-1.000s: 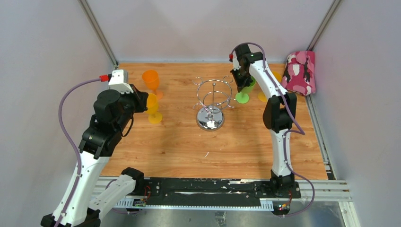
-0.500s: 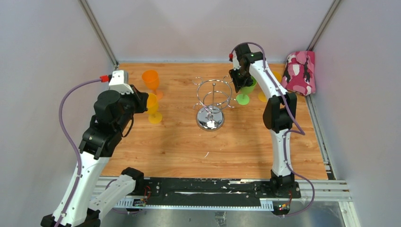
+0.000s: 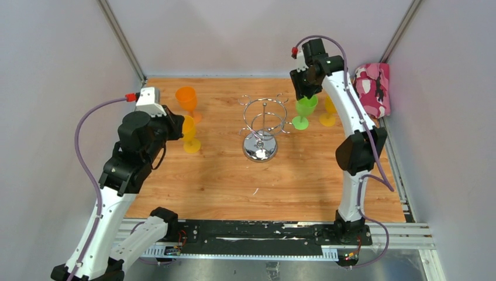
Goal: Take the wine glass off the wine glass rack
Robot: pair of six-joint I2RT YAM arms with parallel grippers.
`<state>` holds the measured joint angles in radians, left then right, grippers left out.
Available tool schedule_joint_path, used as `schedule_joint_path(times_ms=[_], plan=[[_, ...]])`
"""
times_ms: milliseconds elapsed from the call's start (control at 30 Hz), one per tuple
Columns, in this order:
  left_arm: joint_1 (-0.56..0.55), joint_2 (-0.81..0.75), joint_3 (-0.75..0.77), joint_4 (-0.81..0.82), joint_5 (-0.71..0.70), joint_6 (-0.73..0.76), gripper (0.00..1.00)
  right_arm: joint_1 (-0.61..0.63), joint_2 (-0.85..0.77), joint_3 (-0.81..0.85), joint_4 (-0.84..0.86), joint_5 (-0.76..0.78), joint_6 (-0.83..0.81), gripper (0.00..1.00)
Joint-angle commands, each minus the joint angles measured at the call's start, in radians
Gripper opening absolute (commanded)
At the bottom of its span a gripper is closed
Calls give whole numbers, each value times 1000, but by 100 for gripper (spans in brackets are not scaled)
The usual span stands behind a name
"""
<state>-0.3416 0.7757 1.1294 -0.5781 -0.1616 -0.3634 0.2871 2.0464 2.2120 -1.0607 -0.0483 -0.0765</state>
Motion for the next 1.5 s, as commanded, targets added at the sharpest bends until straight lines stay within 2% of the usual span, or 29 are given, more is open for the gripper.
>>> schedule_joint_path(times_ms=[0, 167, 333, 433, 567, 733, 867, 1000, 1233, 1467], plan=[[6, 17, -13, 17, -11, 1, 3, 2, -75, -13, -6, 22, 10, 47], [6, 88, -8, 30, -31, 11, 9, 7, -177, -65, 59, 30, 33, 46], [6, 238, 56, -13, -71, 19, 11, 40, -409, -291, 262, 3, 82, 45], [-2, 330, 86, -72, -140, 5, 11, 51, -535, -428, 373, -65, 138, 46], [-13, 422, 133, -166, -273, -8, 13, 62, -631, -530, 433, -124, 170, 46], [-19, 473, 166, -245, -342, -12, 25, 78, -665, -582, 450, -144, 178, 46], [-19, 513, 150, -254, -336, -10, 34, 83, -679, -609, 464, -143, 183, 46], [-20, 558, 145, -251, -297, -21, 36, 86, -691, -618, 474, -147, 184, 46], [-22, 615, 132, -240, -312, -25, 36, 87, -727, -632, 484, -138, 183, 46], [-22, 664, 109, -166, -297, -16, 35, 87, -761, -655, 502, -152, 185, 45]])
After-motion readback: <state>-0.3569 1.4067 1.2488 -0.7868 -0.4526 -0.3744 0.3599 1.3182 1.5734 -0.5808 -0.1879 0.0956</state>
